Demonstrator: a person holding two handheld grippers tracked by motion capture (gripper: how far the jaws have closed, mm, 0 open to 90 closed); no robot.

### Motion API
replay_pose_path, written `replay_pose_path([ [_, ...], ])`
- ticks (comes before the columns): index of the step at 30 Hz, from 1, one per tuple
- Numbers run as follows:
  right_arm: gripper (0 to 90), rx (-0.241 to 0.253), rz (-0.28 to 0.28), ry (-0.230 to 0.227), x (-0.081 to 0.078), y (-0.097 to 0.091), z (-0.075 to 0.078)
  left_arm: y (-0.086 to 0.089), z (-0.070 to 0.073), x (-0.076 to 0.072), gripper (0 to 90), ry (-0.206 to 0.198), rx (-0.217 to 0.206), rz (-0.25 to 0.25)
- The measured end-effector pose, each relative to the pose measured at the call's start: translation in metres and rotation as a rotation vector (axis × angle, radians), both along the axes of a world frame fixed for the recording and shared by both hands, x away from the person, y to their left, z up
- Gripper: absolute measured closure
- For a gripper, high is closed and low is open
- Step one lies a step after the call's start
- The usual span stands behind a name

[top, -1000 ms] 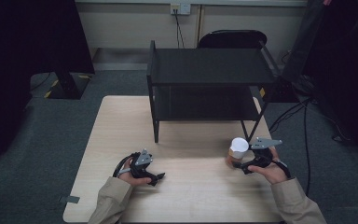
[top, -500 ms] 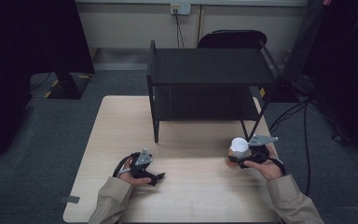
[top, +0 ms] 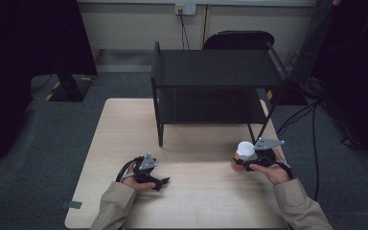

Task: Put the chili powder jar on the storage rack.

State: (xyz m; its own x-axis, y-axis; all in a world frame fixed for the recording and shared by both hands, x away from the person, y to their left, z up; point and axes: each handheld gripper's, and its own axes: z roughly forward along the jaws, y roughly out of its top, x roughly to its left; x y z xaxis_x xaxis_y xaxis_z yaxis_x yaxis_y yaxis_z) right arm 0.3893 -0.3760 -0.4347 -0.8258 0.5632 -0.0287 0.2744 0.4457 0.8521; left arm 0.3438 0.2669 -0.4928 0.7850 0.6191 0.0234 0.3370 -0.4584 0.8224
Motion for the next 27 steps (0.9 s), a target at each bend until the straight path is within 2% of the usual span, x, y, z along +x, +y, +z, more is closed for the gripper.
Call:
replay_pose_path([
  [9,30.5,-0.014,0.0,-0.002,-0.002,0.002,0.003,0.0,0.0,0.0,0.0,-0.001,-0.001,0.0],
  [14,30.5,-0.001,-0.003,-0.002,-0.003,0.001,0.004,0.0,0.0,0.0,0.0,-0.001,-0.001,0.0],
  [27,30.5,0.006,0.006,0.0,-0.002,0.0,0.027,0.0,0.0,0.0,0.0,-0.001,-0.001,0.001],
])
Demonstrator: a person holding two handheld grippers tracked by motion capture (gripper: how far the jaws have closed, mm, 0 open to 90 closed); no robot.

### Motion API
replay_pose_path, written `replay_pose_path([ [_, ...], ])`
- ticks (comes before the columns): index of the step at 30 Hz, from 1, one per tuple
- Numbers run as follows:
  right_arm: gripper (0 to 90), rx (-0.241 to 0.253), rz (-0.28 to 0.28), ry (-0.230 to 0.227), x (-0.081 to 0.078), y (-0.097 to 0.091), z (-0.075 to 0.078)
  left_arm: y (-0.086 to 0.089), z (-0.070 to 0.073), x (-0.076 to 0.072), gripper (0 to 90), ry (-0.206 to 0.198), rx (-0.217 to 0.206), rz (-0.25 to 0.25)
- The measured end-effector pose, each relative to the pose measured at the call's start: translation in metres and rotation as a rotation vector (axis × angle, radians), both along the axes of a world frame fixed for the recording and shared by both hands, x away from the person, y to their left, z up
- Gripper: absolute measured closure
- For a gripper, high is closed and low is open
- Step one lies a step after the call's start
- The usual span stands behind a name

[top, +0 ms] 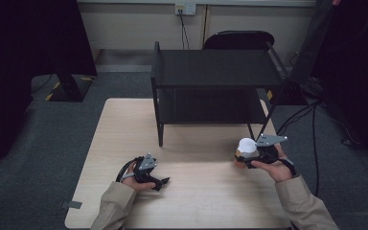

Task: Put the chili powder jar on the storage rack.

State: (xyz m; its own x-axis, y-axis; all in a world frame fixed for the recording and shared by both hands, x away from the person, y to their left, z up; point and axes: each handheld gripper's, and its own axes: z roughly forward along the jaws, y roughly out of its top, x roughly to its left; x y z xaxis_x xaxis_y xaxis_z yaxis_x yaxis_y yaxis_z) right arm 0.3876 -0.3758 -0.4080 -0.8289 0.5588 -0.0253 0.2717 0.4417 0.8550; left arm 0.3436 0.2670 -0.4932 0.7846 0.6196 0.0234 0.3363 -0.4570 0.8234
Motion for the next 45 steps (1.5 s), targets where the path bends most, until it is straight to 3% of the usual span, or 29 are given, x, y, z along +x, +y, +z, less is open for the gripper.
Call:
replay_pose_path([
  [28,30.6,-0.017,0.055,-0.018,0.019,0.022,0.09,0.0,0.0,0.0,0.0,0.0,-0.001,0.0],
  [45,30.6,-0.026,0.047,-0.06,0.029,0.048,0.129,0.0,0.0,0.0,0.0,0.0,-0.001,0.001],
])
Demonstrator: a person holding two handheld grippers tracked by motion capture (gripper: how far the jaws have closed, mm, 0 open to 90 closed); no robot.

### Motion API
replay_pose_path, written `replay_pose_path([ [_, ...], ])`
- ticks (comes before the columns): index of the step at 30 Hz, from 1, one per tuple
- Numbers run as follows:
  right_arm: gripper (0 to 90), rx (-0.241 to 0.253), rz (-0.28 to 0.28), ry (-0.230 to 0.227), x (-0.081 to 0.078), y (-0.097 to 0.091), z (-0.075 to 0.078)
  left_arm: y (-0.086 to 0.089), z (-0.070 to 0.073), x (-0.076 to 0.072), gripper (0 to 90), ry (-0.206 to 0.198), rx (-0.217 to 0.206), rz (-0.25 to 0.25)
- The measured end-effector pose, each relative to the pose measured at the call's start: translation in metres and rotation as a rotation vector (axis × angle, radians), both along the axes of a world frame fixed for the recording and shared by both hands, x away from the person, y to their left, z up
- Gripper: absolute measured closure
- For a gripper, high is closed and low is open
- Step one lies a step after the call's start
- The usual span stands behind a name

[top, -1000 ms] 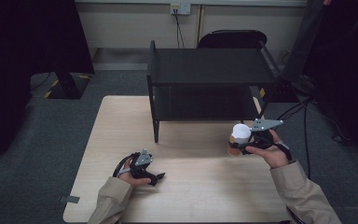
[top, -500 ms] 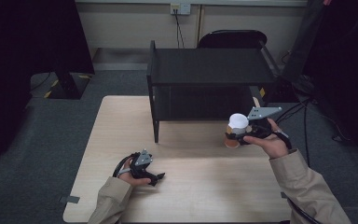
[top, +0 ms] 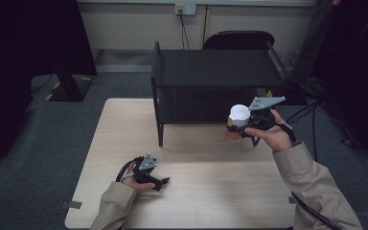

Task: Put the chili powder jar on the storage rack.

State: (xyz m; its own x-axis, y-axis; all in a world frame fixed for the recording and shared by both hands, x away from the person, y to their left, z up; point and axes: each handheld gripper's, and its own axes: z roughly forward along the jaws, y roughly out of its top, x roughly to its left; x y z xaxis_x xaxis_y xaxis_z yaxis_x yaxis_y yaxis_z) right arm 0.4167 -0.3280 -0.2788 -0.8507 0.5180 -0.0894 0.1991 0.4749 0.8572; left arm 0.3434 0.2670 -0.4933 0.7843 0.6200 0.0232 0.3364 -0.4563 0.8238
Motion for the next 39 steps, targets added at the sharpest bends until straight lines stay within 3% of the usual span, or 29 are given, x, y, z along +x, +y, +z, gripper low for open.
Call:
replay_pose_path([
  [14,30.6,0.006,-0.05,-0.018,0.014,0.024,0.016,0.0,0.0,0.0,0.0,0.001,0.0,0.0],
  [27,30.6,0.023,-0.134,-0.037,0.023,0.033,0.012,0.0,0.0,0.0,0.0,0.001,0.0,0.0],
  [39,30.6,-0.005,-0.171,-0.077,0.025,0.047,0.006,0.0,0.0,0.0,0.0,0.001,0.001,0.0],
])
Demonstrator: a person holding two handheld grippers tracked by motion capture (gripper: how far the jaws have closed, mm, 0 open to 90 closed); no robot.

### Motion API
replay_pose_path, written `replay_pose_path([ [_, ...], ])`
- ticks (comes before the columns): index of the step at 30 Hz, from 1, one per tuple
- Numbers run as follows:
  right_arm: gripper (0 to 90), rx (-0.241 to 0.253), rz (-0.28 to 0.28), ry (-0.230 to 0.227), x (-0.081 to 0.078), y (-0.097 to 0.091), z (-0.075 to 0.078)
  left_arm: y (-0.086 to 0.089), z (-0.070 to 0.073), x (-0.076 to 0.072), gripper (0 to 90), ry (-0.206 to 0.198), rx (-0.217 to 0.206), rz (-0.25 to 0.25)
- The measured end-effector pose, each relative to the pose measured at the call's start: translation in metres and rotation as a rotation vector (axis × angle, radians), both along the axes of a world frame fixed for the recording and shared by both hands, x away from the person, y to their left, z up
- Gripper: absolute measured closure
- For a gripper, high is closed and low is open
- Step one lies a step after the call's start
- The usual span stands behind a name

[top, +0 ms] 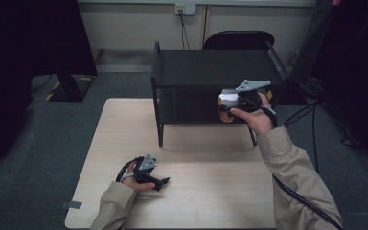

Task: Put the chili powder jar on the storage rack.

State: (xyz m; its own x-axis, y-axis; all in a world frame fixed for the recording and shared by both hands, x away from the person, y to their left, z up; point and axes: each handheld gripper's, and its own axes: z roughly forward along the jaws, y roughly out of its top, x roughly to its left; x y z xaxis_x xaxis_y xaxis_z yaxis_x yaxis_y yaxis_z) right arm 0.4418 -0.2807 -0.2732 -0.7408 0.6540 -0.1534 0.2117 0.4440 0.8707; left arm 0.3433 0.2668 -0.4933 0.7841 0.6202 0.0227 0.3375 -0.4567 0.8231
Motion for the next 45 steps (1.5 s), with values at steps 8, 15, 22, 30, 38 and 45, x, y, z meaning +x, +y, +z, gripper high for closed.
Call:
replay_pose_path([
  [8,30.6,-0.009,-0.012,-0.016,0.002,0.007,-0.006,0.0,0.0,0.0,0.0,0.002,0.001,0.002],
  [15,30.6,-0.01,-0.022,-0.028,0.003,0.007,-0.01,0.0,0.0,0.0,0.0,0.001,-0.003,0.002],
  [22,30.6,0.002,-0.034,-0.035,0.005,0.007,-0.014,0.0,0.0,0.0,0.0,0.002,-0.002,0.002],
  [30,30.5,0.017,-0.039,-0.044,0.006,0.007,-0.017,0.0,0.0,0.0,0.0,0.002,-0.002,0.002],
  [38,30.5,0.019,-0.033,-0.045,0.008,0.006,-0.018,0.0,0.001,0.0,0.0,0.003,0.001,0.002],
  [45,30.4,0.02,-0.026,-0.047,0.009,0.005,-0.018,0.0,0.0,0.0,0.0,0.002,-0.001,0.002],
])
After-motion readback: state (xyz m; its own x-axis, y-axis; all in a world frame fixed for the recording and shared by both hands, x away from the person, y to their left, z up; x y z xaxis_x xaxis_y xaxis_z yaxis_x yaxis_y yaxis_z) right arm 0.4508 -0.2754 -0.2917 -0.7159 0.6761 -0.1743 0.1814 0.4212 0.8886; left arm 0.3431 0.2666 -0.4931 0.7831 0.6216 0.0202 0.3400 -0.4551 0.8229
